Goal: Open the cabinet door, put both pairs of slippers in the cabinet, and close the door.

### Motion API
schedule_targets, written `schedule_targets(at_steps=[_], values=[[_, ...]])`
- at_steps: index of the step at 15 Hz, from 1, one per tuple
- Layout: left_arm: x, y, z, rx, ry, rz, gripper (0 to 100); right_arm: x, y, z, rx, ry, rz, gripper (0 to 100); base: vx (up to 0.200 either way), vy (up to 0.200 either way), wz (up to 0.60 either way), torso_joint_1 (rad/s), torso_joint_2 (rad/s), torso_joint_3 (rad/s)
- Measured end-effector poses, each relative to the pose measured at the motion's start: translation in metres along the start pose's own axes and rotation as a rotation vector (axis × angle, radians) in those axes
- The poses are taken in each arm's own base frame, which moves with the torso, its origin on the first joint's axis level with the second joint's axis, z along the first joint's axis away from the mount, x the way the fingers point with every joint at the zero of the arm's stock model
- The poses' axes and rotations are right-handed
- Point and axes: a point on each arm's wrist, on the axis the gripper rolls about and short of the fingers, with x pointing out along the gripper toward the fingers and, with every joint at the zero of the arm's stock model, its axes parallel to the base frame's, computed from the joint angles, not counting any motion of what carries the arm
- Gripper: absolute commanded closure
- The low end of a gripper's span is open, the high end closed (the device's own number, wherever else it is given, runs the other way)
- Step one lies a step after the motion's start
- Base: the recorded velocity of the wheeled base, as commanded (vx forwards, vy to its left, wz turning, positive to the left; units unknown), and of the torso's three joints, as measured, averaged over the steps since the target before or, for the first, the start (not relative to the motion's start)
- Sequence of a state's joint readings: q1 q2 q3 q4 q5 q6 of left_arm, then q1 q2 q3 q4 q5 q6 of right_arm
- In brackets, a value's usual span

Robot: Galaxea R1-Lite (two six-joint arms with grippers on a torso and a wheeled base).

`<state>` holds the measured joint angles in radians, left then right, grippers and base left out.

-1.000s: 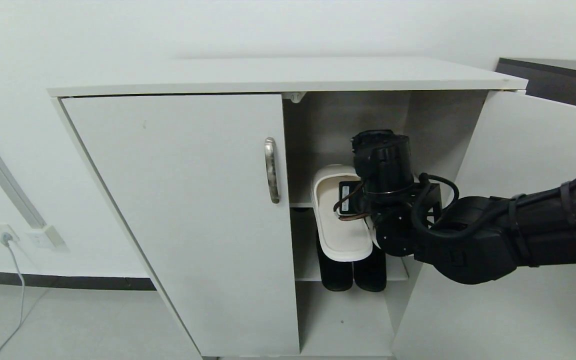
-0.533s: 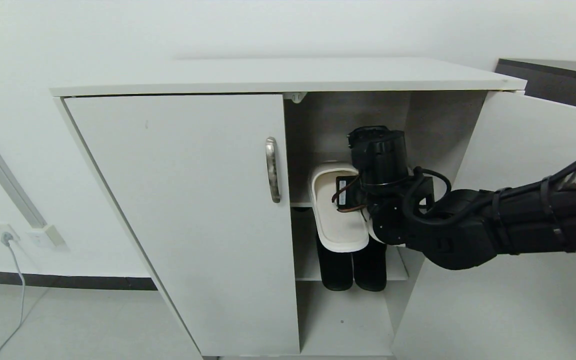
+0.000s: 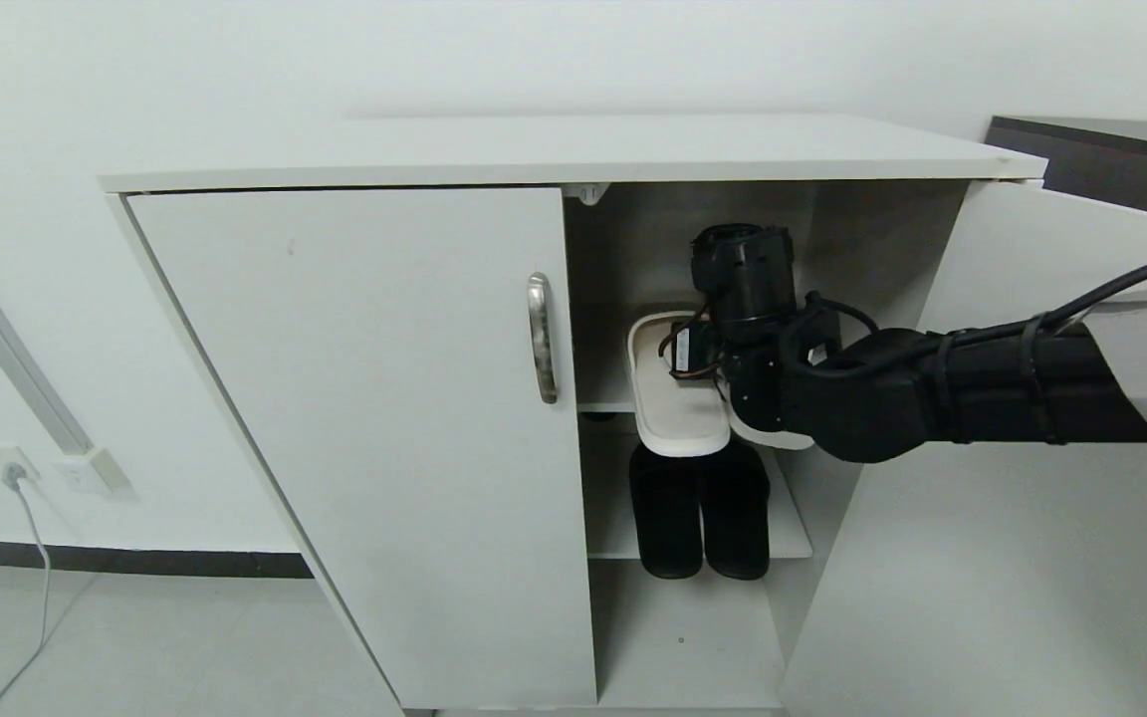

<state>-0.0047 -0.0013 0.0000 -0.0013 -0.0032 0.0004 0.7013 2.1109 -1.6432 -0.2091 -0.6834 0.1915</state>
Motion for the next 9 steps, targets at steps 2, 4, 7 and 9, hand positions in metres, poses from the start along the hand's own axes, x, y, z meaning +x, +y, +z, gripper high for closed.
schedule_targets(at_steps=[2, 4, 7, 9], values=[[0.0, 0.0, 0.0, 0.0, 0.0, 0.0, 100, 0.005, 0.002, 0.002, 0.008, -0.009, -0.001, 100, 0.0, 0.0, 0.0, 0.0, 0.0, 0.0], [0.0, 0.0, 0.0, 0.0, 0.0, 0.0, 100, 0.008, 0.002, 0.004, 0.013, -0.015, -0.007, 100, 0.0, 0.0, 0.0, 0.0, 0.0, 0.0], [0.0, 0.0, 0.0, 0.0, 0.0, 0.001, 100, 0.012, 0.0, 0.004, 0.016, -0.016, -0.014, 100, 0.0, 0.0, 0.0, 0.0, 0.0, 0.0], [0.0, 0.0, 0.0, 0.0, 0.0, 0.001, 100, 0.013, 0.001, 0.003, 0.015, -0.015, -0.015, 100, 0.0, 0.0, 0.0, 0.0, 0.0, 0.0]])
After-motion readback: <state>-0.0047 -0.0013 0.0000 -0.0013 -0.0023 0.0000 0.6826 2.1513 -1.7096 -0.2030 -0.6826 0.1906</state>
